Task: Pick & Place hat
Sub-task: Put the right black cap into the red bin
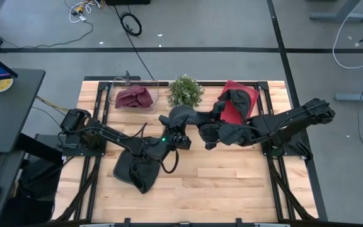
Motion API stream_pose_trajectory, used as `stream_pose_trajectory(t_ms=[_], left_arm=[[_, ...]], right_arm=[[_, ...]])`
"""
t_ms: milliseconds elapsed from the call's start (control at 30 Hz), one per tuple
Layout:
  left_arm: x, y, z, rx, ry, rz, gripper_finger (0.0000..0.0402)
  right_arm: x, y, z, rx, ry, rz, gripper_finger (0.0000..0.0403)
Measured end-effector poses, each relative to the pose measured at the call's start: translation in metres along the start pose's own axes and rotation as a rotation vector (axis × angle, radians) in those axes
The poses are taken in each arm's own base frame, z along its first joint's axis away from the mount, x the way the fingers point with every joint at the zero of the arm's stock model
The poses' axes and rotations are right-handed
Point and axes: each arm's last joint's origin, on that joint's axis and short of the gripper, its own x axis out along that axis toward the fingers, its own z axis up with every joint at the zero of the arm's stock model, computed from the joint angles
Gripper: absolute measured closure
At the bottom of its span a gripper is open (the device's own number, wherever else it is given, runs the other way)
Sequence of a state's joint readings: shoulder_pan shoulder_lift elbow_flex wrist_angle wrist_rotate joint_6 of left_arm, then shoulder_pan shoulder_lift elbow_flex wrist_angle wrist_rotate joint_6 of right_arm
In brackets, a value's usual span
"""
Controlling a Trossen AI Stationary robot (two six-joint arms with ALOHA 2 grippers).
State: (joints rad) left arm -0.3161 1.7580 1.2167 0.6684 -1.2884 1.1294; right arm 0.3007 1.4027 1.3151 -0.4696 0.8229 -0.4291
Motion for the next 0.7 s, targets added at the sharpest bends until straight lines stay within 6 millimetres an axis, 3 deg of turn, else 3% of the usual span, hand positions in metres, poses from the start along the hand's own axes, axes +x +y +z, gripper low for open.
stream_pose_trajectory(t_ms=[100,267,700], left_arm=[[0.0,-0.001,-0.001,0.014,0.009,0.0,0.0398],[0.0,-0.002,-0.001,0.006,0.003,-0.009,0.0396],[-0.014,-0.005,0.004,0.043,-0.058,-0.042,0.031]], right_arm=[[0.0,0.0,0.0,0.029,-0.001,-0.001,0.0246],[0.0,-0.001,0.0,0.036,-0.005,-0.001,0.0376],[-0.007,-0.005,-0.019,0.099,0.157,-0.115,0.0384]])
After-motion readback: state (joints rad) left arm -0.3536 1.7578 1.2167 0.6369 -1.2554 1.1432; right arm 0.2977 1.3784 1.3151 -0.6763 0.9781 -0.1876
